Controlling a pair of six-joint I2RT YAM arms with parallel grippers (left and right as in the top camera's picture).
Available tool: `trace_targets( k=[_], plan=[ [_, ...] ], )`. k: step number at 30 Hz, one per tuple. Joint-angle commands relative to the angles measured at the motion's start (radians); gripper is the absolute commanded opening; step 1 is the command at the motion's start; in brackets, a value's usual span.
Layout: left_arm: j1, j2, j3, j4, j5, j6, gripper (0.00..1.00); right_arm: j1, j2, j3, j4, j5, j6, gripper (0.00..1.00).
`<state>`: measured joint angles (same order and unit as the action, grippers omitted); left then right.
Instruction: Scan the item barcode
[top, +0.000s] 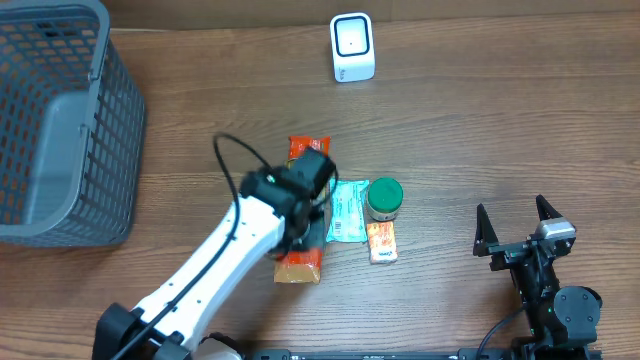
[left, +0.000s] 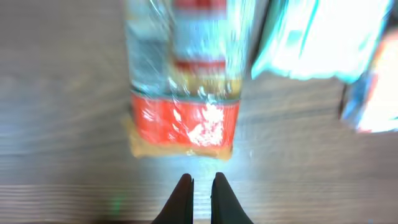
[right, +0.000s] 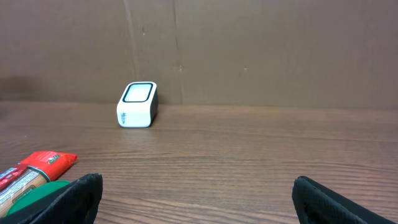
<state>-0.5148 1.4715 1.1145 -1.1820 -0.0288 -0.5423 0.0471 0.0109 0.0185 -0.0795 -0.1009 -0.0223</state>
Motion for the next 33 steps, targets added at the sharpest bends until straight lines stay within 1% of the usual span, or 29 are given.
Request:
trace_targets(
  k=[1,3,7,11,14,17,22,26,33],
  plan=[
    [0.053,-0.017,0.074,-0.021,-0.171,0.01,0.04,-0.003,-0.008,-0.011,0.004,-0.005,-0.001,1.0],
    [0.097,-0.017,0.076,-0.006,-0.193,0.006,0.04,-0.003,-0.008,-0.011,0.004,-0.005,-0.001,1.0],
    [0.186,-0.01,0.051,0.033,-0.187,0.003,0.04,-0.003,-0.008,-0.011,0.004,-0.005,-0.001,1.0],
    [0.238,-0.005,-0.008,0.132,-0.138,0.006,0.04,-0.003,-0.008,-0.011,0.004,-0.005,-0.001,1.0],
    [0.24,-0.005,-0.061,0.204,-0.118,0.012,0.04,-0.003,-0.008,-0.011,0.004,-0.005,-0.001,1.0],
    [0.24,-0.003,-0.124,0.27,-0.151,0.011,0.04,-0.003,-0.008,-0.011,0.004,-0.005,-0.001,1.0],
    [0.24,-0.003,-0.248,0.435,-0.161,0.012,0.04,-0.003,-0.008,-0.011,0.004,-0.005,-0.001,1.0],
    [0.24,-0.003,-0.33,0.547,-0.131,0.011,0.04,-0.003,-0.008,-0.011,0.004,-0.005,-0.001,1.0],
    [0.241,-0.001,-0.347,0.551,-0.107,0.035,0.04,-0.003,-0.008,-0.011,0.004,-0.005,-0.001,1.0]
  ],
)
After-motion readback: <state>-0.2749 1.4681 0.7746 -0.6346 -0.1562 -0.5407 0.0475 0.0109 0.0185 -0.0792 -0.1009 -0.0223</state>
